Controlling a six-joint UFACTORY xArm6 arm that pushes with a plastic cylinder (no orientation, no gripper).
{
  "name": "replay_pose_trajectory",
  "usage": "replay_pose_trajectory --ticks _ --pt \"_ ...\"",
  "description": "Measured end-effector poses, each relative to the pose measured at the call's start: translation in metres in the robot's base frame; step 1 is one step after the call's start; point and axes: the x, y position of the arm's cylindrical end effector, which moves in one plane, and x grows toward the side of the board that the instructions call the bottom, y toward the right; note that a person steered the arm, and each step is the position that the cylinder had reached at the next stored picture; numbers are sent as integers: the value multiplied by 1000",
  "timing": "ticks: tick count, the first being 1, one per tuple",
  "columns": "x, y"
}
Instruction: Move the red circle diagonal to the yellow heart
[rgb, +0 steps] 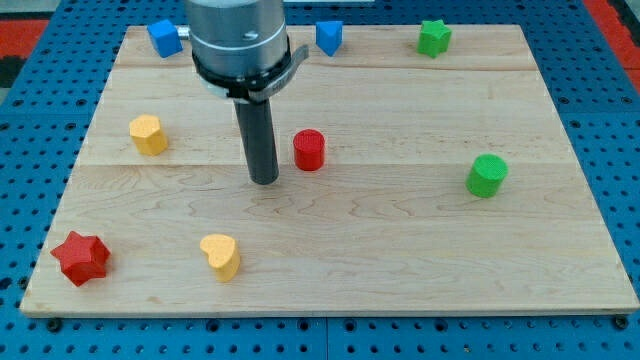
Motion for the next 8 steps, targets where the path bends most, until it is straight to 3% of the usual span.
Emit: replay_pose_trajectory --ticks 3,5,6,7,8 --pt "-21 21" --pt "-30 189" --pt "-30 222" --pt "-30 184" --pt "-30 184"
